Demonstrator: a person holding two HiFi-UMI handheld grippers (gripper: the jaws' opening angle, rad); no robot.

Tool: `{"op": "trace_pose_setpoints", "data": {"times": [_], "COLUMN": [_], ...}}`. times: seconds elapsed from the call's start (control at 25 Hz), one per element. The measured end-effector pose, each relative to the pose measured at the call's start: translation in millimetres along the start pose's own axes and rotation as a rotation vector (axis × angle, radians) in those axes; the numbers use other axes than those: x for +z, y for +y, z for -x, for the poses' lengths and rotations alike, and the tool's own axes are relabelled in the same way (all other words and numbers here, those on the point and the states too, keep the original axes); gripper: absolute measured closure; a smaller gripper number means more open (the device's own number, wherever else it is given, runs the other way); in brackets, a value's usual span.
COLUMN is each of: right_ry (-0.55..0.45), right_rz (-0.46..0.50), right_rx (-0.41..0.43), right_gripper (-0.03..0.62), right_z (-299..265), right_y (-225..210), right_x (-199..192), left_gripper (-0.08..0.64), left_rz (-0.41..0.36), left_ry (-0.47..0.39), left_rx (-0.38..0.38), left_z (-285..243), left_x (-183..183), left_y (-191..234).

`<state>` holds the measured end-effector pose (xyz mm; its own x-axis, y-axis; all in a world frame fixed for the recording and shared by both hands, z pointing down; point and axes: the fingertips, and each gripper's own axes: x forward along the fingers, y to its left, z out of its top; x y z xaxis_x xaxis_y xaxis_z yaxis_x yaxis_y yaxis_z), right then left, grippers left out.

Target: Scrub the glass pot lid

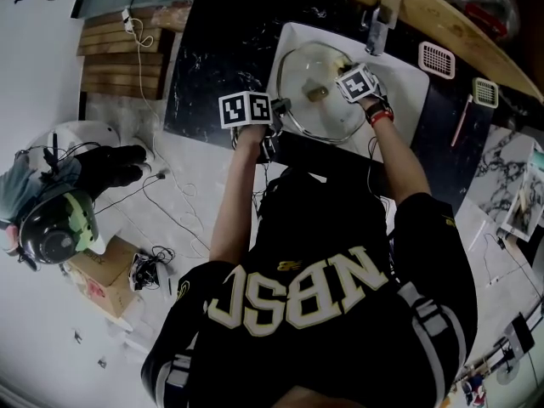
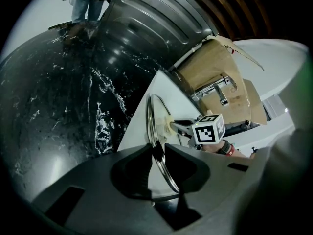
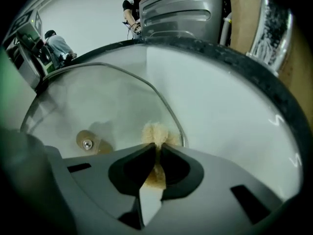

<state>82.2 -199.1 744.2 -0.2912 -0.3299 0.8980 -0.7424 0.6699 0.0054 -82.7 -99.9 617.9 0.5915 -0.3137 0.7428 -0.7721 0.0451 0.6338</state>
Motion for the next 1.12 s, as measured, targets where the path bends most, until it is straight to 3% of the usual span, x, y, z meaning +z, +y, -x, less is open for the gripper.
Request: {"op": "trace_pose_setpoints", "data": {"times": [0.52, 0.68, 0.8, 1.12], "right_ry": [0.295, 0.330, 0.317, 0.215], "right_rz": [0.109, 0.095, 0.130, 0.106], "right_rx": [0.079, 0.180, 0.218, 0.477], "right_gripper": [0.551, 0.551, 0.551, 0.549], "right_z": [47, 59, 69, 97], "right_y": [25, 50, 62, 130], "right_x": [-83, -95, -94, -70], "left_gripper": [0.468, 0.468, 0.468, 0.468], "left_rz": [-0.012, -0.014, -0.016, -0.019], "left_ry": [0.018, 0.017, 0.014, 0.013], "left_rx": [0.013, 0.012, 0.012, 0.011], "left_z": [-3, -3, -3, -2], "left_x": [-2, -1, -1, -1], "left_y": [1, 1, 1, 1]}}
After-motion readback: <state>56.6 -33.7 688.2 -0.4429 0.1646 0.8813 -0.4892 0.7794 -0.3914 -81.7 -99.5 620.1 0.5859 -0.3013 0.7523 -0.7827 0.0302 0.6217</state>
